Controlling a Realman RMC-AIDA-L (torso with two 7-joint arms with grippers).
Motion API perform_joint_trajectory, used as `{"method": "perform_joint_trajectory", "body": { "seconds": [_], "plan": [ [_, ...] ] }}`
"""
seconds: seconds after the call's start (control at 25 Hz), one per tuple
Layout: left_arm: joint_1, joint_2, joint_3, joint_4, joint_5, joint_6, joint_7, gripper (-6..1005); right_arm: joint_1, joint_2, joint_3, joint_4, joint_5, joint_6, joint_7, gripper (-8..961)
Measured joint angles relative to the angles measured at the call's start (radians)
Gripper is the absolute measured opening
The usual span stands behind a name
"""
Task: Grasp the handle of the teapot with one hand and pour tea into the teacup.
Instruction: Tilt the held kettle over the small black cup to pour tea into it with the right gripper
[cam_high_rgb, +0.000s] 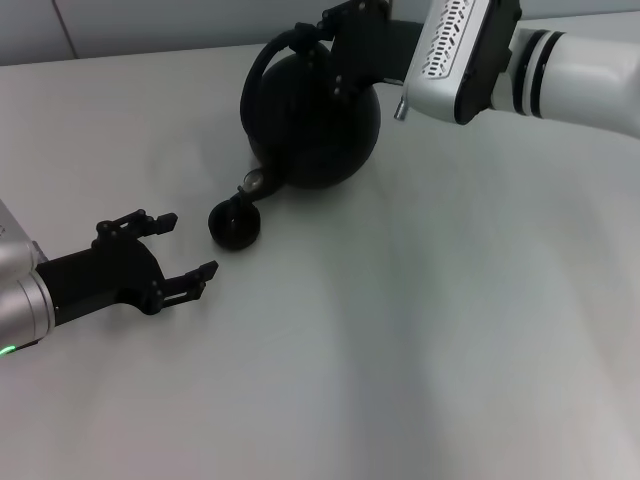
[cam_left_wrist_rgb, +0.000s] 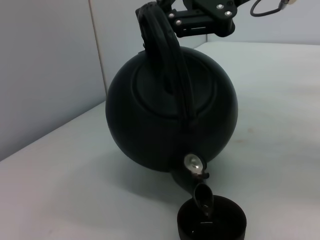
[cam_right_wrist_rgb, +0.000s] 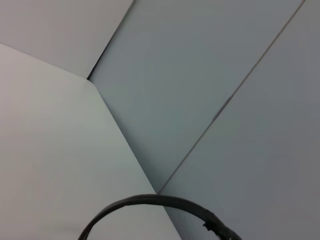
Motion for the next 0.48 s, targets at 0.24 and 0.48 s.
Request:
{"method": "perform_joint_trajectory", "body": {
  "seconds": [0.24,0.48],
  "plan": [
    [0.0,0.0,0.0,0.0,0.0,0.0,0.001,797,-0.005,0.0,-0.002,-0.013,0.0,0.001,0.0,91],
    [0.0,0.0,0.0,0.0,0.0,0.0,0.0,796,-0.007,0.0,-0.007,-0.018,0.0,0.001,-0.001,89]
  ]
}}
